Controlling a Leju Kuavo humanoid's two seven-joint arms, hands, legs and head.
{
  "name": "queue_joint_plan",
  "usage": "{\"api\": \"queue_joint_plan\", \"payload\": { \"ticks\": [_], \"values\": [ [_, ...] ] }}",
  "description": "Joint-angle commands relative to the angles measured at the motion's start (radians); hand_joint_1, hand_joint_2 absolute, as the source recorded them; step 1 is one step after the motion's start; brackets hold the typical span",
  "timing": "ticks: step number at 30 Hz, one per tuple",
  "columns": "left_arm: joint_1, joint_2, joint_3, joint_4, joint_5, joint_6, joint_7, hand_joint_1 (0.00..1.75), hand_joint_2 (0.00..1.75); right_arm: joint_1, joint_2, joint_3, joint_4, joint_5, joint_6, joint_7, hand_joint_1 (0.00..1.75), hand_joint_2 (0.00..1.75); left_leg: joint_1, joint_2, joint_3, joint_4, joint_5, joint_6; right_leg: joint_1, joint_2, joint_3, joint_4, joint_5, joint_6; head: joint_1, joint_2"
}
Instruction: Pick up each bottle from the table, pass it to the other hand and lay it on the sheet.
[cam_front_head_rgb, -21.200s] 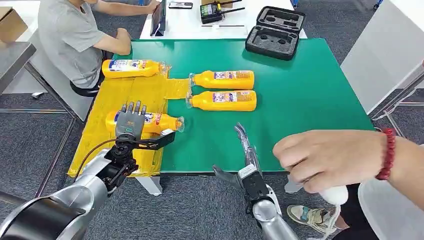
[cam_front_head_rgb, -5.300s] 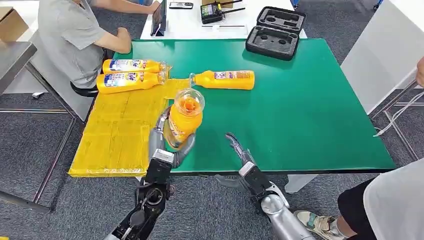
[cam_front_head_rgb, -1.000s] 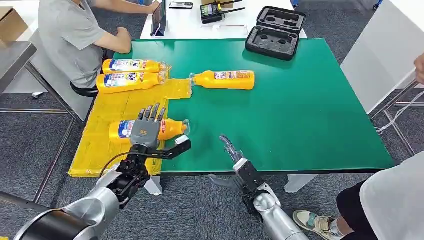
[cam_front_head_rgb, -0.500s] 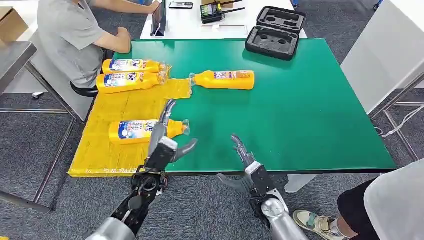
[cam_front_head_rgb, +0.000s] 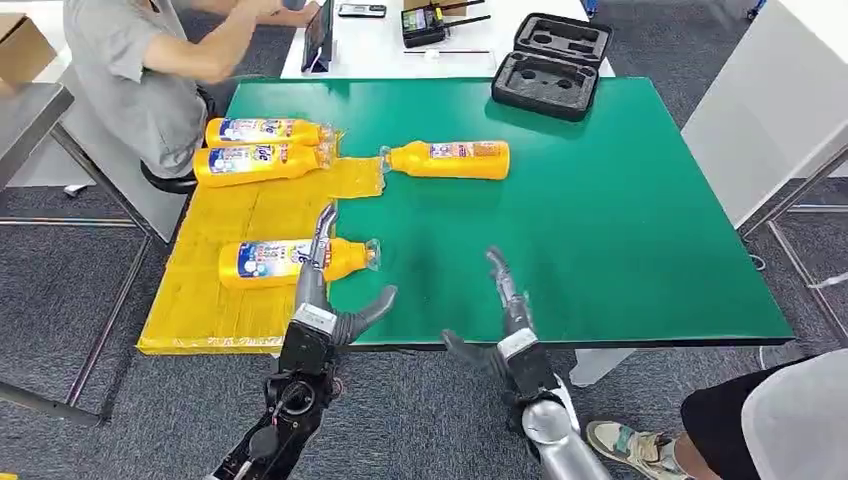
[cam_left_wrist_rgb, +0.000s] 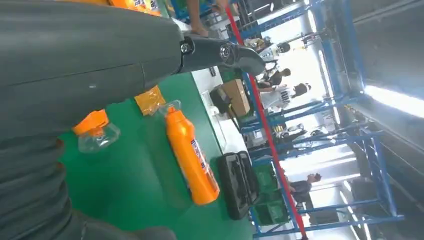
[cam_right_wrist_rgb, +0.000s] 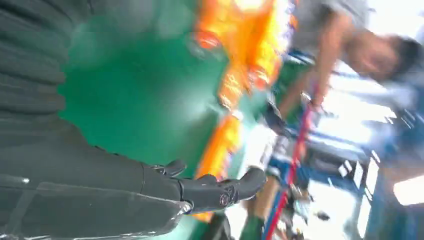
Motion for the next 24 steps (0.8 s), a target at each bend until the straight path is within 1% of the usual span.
{"api": "queue_joint_plan", "payload": {
  "ticks": [1, 2, 4, 5, 6, 7, 8, 9, 10, 11, 12, 13, 16, 17, 20, 24],
  "values": [
    [-0.011, 0.021, -0.028, 0.070, 0.031, 0.010, 0.005, 0.00, 1.75, 0.087, 0.041, 0.019, -0.398, -0.002, -0.201, 0.003, 0.00, 1.75, 0.002, 0.001, 0.003, 0.000, -0.001, -0.003, 0.002, 0.000, 0.003, 0.000, -0.001, -0.003, 0.000, 0.000],
    [-0.011, 0.021, -0.028, 0.070, 0.031, 0.010, 0.005, 0.00, 1.75, 0.087, 0.041, 0.019, -0.398, -0.002, -0.201, 0.003, 0.00, 1.75, 0.001, 0.001, 0.000, 0.001, -0.001, -0.002, 0.001, 0.001, 0.000, 0.001, -0.001, -0.002, 0.000, 0.000],
    [-0.016, 0.009, -0.023, 0.075, 0.033, -0.010, 0.005, 0.00, 1.75, 0.124, 0.061, 0.006, -0.482, -0.048, -0.174, 0.003, 0.00, 1.75, 0.002, 0.001, 0.001, 0.002, -0.002, -0.003, 0.003, 0.000, 0.001, 0.001, -0.001, -0.003, 0.000, 0.000],
    [-0.016, 0.009, -0.023, 0.075, 0.033, -0.010, 0.005, 0.00, 1.75, 0.124, 0.061, 0.006, -0.482, -0.048, -0.174, 0.003, 0.00, 1.75, 0.001, -0.001, 0.000, 0.001, 0.000, -0.002, 0.001, -0.001, 0.001, 0.000, -0.001, -0.002, 0.000, 0.000],
    [-0.020, 0.004, -0.016, 0.085, 0.035, -0.022, 0.005, 0.00, 1.75, 0.129, 0.039, 0.073, -0.497, 0.017, -0.330, 0.003, 0.00, 1.75, 0.001, -0.001, 0.000, 0.000, -0.001, -0.002, 0.002, 0.000, 0.001, 0.000, -0.001, -0.002, 0.000, 0.000],
    [-0.019, 0.003, -0.010, 0.093, 0.033, -0.020, 0.005, 0.00, 1.75, 0.130, 0.030, 0.111, -0.498, 0.011, -0.401, 0.003, 0.00, 1.75, 0.002, 0.000, 0.001, 0.001, -0.001, -0.002, 0.002, 0.000, 0.002, 0.000, -0.001, -0.002, 0.000, 0.000],
    [-0.019, 0.003, -0.010, 0.093, 0.033, -0.020, 0.005, 0.00, 1.75, 0.130, 0.030, 0.111, -0.498, 0.011, -0.401, 0.003, 0.00, 1.75, 0.001, 0.001, 0.001, 0.000, -0.001, -0.001, 0.001, 0.000, 0.001, 0.000, -0.001, -0.002, 0.000, 0.000],
    [-0.011, 0.004, -0.004, 0.092, 0.038, -0.025, 0.005, 0.00, 1.75, 0.137, 0.039, 0.108, -0.500, -0.003, -0.441, 0.003, 0.00, 1.75, 0.001, 0.001, 0.001, 0.000, 0.000, -0.001, 0.001, 0.000, 0.000, 0.000, 0.000, -0.001, 0.000, 0.000],
    [0.000, 0.006, -0.004, 0.087, 0.042, -0.029, 0.005, 0.00, 1.75, 0.151, 0.060, 0.078, -0.505, 0.012, -0.441, 0.003, 0.00, 1.75, 0.002, 0.001, 0.003, 0.000, -0.001, -0.002, 0.002, 0.000, 0.003, -0.001, -0.001, -0.002, 0.000, 0.000],
    [0.000, 0.006, -0.004, 0.087, 0.042, -0.029, 0.005, 0.00, 1.75, 0.151, 0.060, 0.078, -0.505, 0.012, -0.441, 0.003, 0.00, 1.75, 0.002, 0.001, 0.002, 0.000, -0.001, -0.002, 0.002, 0.001, 0.002, -0.001, 0.000, -0.002, 0.000, 0.000],
    [0.010, 0.008, -0.006, 0.077, 0.045, -0.028, 0.005, 0.00, 1.75, 0.155, 0.055, 0.089, -0.503, -0.034, -0.434, 0.003, 0.00, 1.75, 0.002, 0.001, 0.003, -0.001, -0.001, -0.002, 0.002, 0.000, 0.004, -0.001, -0.001, -0.002, 0.000, 0.000],
    [0.019, 0.009, -0.004, 0.070, 0.057, -0.026, 0.005, 0.00, 1.75, 0.161, 0.052, 0.084, -0.499, -0.065, -0.396, 0.003, 0.00, 1.75, 0.003, 0.000, 0.003, 0.000, -0.001, -0.002, 0.003, 0.000, 0.004, -0.002, -0.001, -0.002, 0.000, 0.000],
    [0.023, 0.007, -0.003, 0.068, 0.060, -0.023, 0.005, 0.00, 1.75, 0.159, 0.050, 0.079, -0.484, -0.064, -0.394, 0.003, 0.00, 1.75, 0.002, 0.002, 0.003, -0.001, -0.001, -0.002, 0.002, 0.001, 0.004, -0.002, 0.000, -0.002, 0.000, 0.000],
    [0.031, 0.005, -0.001, 0.062, 0.076, -0.007, 0.005, 0.00, 1.75, 0.176, 0.057, 0.072, -0.466, -0.055, -0.387, 0.003, 0.00, 1.75, 0.001, 0.001, 0.002, -0.001, 0.000, -0.001, 0.001, 0.001, 0.002, -0.001, 0.000, -0.002, 0.000, 0.000],
    [0.043, -0.001, 0.001, 0.050, 0.098, -0.008, 0.005, 0.00, 1.75, 0.184, 0.051, 0.064, -0.448, -0.069, -0.378, 0.003, 0.00, 1.75, 0.002, 0.001, 0.004, -0.001, -0.001, -0.002, 0.002, 0.001, 0.004, -0.002, 0.000, -0.002, 0.000, 0.000],
    [0.046, 0.009, -0.014, 0.037, 0.094, -0.020, 0.005, 0.00, 1.75, 0.173, 0.044, 0.044, -0.430, -0.078, -0.367, 0.003, 0.00, 1.75, 0.001, 0.001, 0.002, -0.001, 0.000, -0.001, 0.001, 0.000, 0.002, -0.001, 0.000, -0.001, 0.000, 0.000]
  ]
}}
